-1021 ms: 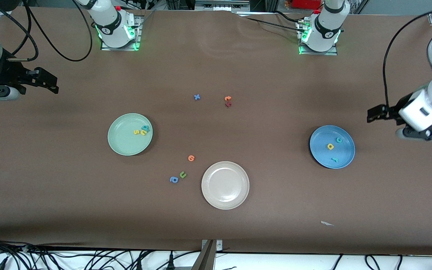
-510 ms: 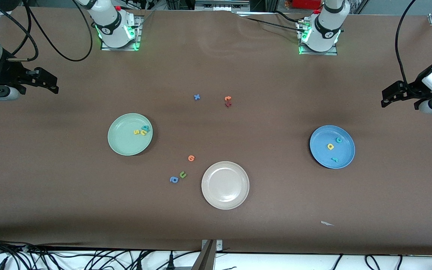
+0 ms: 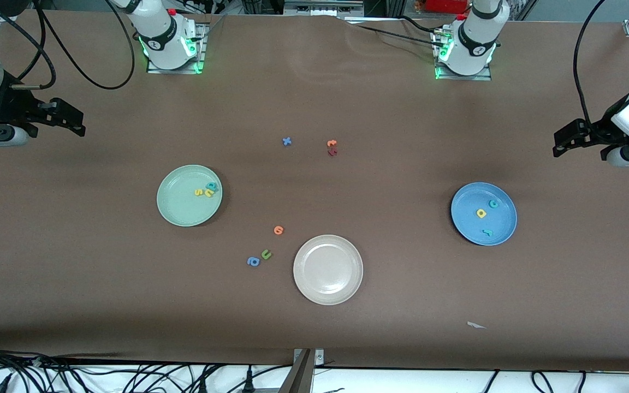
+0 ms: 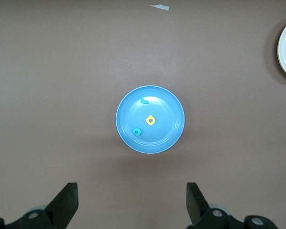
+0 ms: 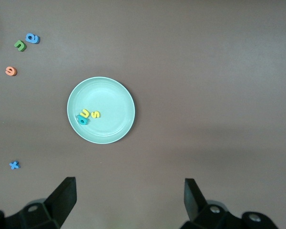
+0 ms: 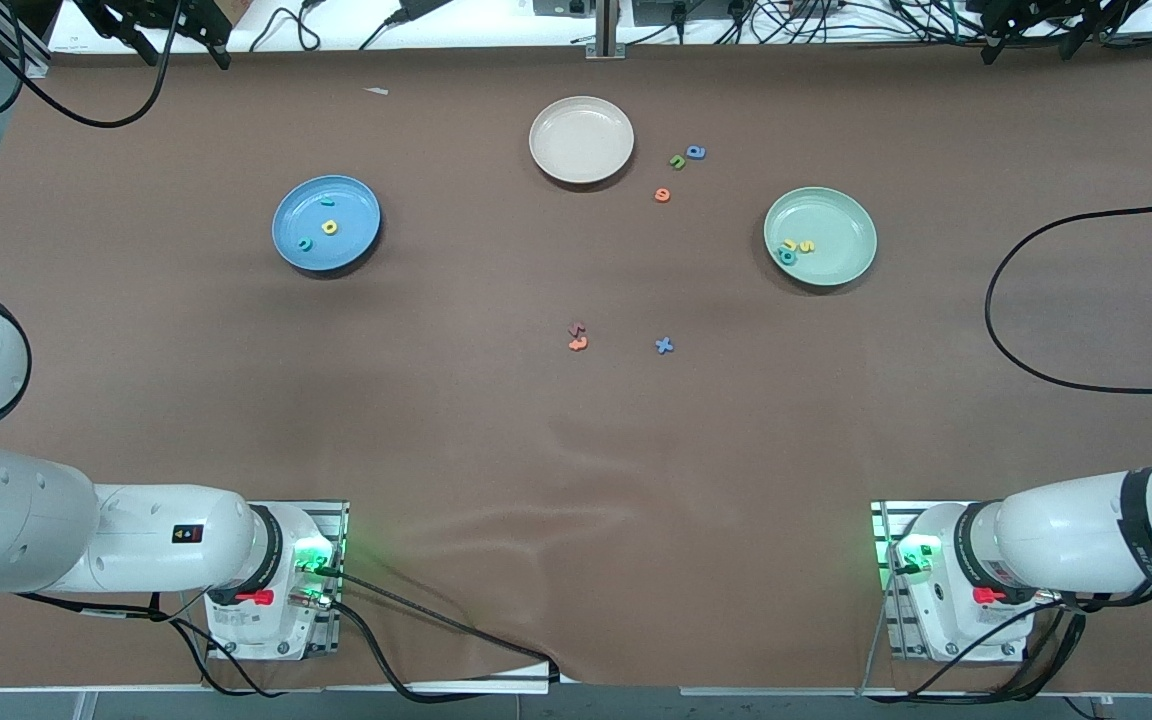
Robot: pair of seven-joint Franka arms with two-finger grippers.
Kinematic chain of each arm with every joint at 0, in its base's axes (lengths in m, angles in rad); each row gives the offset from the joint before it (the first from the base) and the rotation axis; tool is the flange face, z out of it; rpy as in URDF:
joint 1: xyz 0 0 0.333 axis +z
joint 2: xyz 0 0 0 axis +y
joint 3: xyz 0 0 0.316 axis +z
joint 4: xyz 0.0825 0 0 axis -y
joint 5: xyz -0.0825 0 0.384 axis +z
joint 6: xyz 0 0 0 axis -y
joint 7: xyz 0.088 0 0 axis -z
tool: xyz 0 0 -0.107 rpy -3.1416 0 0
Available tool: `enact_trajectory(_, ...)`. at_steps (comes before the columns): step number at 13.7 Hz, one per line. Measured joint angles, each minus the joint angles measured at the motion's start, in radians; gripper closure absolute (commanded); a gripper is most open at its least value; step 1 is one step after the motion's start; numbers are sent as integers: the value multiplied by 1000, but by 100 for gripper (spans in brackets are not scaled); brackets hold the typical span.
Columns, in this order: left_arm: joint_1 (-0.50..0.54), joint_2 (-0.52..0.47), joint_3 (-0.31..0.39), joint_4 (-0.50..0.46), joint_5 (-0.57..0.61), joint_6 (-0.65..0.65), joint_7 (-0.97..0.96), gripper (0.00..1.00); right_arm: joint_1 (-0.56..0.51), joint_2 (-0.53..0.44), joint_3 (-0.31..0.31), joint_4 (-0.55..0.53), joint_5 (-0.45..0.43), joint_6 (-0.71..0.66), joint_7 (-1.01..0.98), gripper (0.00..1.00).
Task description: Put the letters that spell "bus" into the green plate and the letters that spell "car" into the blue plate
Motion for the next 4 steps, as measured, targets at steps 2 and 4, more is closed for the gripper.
enact_trajectory(2,1,0,1,0,0,0,0,0,0,0,0,0,0,0,0,0)
enact_trajectory(4,2,0,5,0,0,2,0,0,0,0,0,0,0,0,0,0)
